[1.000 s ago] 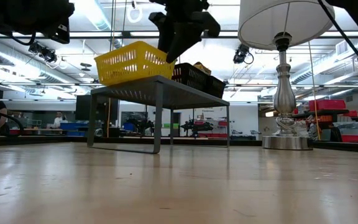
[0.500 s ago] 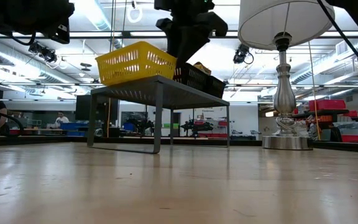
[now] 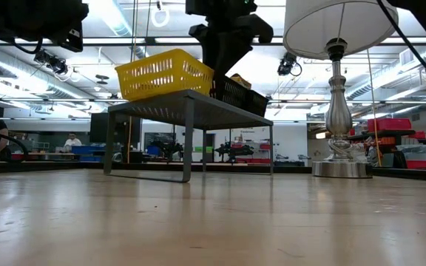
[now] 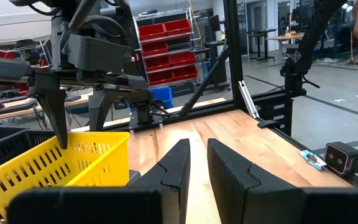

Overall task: Pick & Place Office Desk Supplies
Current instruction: Put the yellow bin on the shelf, then return to Home Position

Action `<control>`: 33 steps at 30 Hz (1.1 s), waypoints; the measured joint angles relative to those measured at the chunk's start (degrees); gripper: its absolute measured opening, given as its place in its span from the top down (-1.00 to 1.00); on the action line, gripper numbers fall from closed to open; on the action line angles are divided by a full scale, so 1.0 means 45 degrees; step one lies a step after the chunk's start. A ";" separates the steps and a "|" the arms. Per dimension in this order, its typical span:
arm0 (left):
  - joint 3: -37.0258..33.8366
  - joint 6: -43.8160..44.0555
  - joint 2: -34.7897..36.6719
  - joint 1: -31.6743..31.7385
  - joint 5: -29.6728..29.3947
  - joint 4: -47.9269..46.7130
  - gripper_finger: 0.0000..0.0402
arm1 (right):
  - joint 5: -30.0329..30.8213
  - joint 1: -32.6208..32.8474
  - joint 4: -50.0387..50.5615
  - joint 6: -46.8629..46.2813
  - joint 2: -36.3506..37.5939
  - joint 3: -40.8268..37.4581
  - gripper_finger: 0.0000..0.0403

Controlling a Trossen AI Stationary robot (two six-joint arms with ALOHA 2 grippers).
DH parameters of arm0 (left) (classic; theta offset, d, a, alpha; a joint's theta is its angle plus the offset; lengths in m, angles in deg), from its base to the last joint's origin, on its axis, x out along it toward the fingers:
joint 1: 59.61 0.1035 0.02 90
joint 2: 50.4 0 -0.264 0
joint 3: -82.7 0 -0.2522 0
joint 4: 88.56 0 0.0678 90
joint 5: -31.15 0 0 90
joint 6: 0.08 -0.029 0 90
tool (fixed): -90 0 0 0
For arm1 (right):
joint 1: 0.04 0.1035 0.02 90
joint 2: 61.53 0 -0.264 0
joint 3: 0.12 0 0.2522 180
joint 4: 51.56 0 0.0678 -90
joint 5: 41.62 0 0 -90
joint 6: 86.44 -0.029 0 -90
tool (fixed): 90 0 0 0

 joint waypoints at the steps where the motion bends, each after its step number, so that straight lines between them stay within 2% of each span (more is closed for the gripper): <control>1: 0.0000 0.0000 0.0000 0.0000 0.0000 0.0002 0.69 | -0.0002 0.0029 -0.0069 0.0000 0.0000 0.0000 0.10; 7: 0.0000 -0.0007 -0.0003 -0.0001 -0.0001 0.0000 0.69 | -0.0219 0.0224 -0.0655 -0.0015 0.0005 0.0000 0.10; 10: 0.0000 -0.0067 0.0000 -0.0004 -0.0002 -0.0003 0.69 | -0.0997 0.0284 -0.1274 -0.0321 0.0175 -0.0005 0.10; 13: -0.0005 -0.0087 0.0000 -0.0005 0.0030 -0.0031 0.69 | -0.2838 0.0290 -0.2274 -0.1243 0.0583 -0.0010 0.10; 19: -0.0015 -0.0091 -0.0005 -0.0005 0.0461 -0.0068 0.69 | -0.8373 -0.0057 -0.5247 -0.3964 0.1457 0.0005 0.10; 22: -0.0015 -0.0087 0.0000 -0.0005 0.0611 -0.0073 0.69 | -0.9619 -0.0080 -0.5767 -0.4365 0.1760 -0.0005 0.10; 28: -0.0015 0.0021 0.0000 -0.0005 0.0667 -0.0196 0.69 | -1.0564 0.0321 -0.5998 -0.4668 0.2510 -0.0005 0.10; 31: -0.0015 0.0049 -0.0005 -0.0005 0.0670 -0.0277 0.69 | -1.0177 0.0739 -0.5952 -0.4621 0.3013 -0.0190 0.10; 33: -0.0015 0.0102 -0.0015 0.0000 0.0663 -0.0310 0.69 | -0.9259 0.1118 -0.5991 -0.4643 0.3449 -0.0714 0.10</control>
